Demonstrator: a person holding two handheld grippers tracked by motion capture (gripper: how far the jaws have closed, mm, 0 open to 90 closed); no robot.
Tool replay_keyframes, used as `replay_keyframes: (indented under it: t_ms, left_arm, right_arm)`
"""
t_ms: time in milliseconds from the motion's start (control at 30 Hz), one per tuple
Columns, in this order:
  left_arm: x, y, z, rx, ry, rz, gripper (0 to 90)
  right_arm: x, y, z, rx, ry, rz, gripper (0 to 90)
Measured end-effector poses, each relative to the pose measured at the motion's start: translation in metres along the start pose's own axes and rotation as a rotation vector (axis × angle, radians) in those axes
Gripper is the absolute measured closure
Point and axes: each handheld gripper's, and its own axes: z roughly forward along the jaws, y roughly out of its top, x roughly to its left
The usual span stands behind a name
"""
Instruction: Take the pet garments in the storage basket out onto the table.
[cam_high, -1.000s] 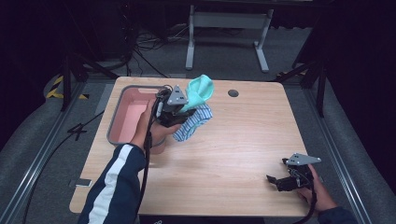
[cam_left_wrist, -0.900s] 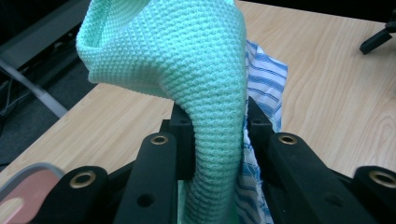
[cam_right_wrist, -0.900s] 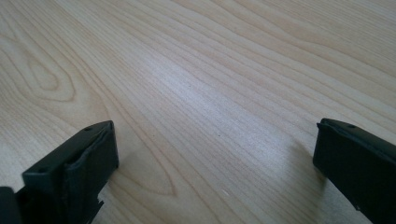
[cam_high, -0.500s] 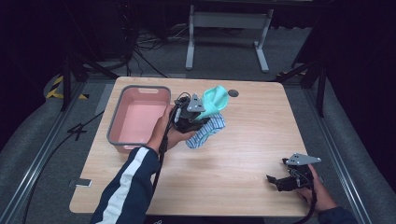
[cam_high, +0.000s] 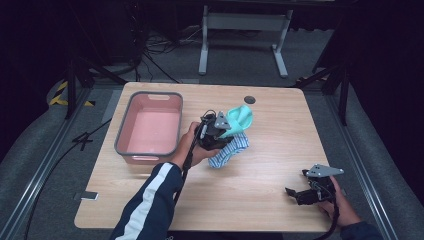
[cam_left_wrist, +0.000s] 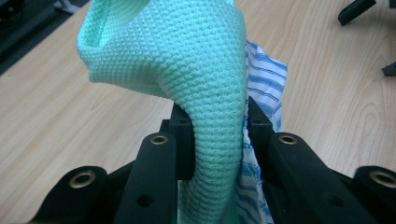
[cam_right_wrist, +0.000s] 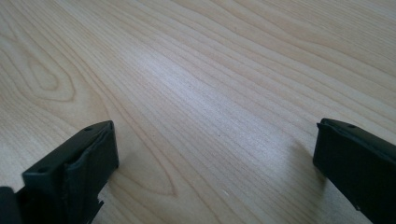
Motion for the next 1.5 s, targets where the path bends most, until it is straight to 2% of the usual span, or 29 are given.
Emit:
replay_keyframes:
  t_ms: [500, 633, 700, 800, 1067, 1167, 1300, 1400, 1500]
  left_arm:
    - [0.001, -0.022, 0.033, 0.059, -0.025, -0.053, 71.7]
    - [0.0, -0.025, 0.039, 0.064, -0.028, -0.062, 71.3]
    - [-0.002, -0.03, 0.048, 0.076, -0.031, -0.069, 70.9]
    - [-0.004, -0.032, 0.052, 0.084, -0.041, -0.073, 70.8]
    - [-0.008, -0.038, 0.064, 0.111, -0.028, -0.08, 69.6]
    - [-0.009, -0.04, 0.068, 0.123, -0.036, -0.076, 68.3]
    - [-0.009, -0.041, 0.069, 0.123, -0.023, -0.093, 62.1]
    - [-0.008, -0.041, 0.068, 0.131, -0.003, -0.1, 49.3]
    - [-0.008, -0.041, 0.066, 0.131, 0.001, -0.108, 42.6]
  right_arm:
    - [0.0, 0.0, 0.0, 0.0, 0.0, 0.0, 0.5]
    - [0.0, 0.0, 0.0, 0.0, 0.0, 0.0, 0.4]
    - [0.0, 0.0, 0.0, 0.0, 0.0, 0.0, 0.5]
    - [0.0, 0.0, 0.0, 0.0, 0.0, 0.0, 0.4]
    - [0.0, 0.0, 0.0, 0.0, 0.0, 0.0, 0.4]
    - [0.0, 0.0, 0.0, 0.0, 0.0, 0.0, 0.4]
    - [0.0, 0.0, 0.0, 0.0, 0.0, 0.001, 0.4]
    - [0.0, 0.0, 0.0, 0.0, 0.0, 0.0, 0.5]
    - [0.0, 0.0, 0.0, 0.0, 0.0, 0.0, 0.5]
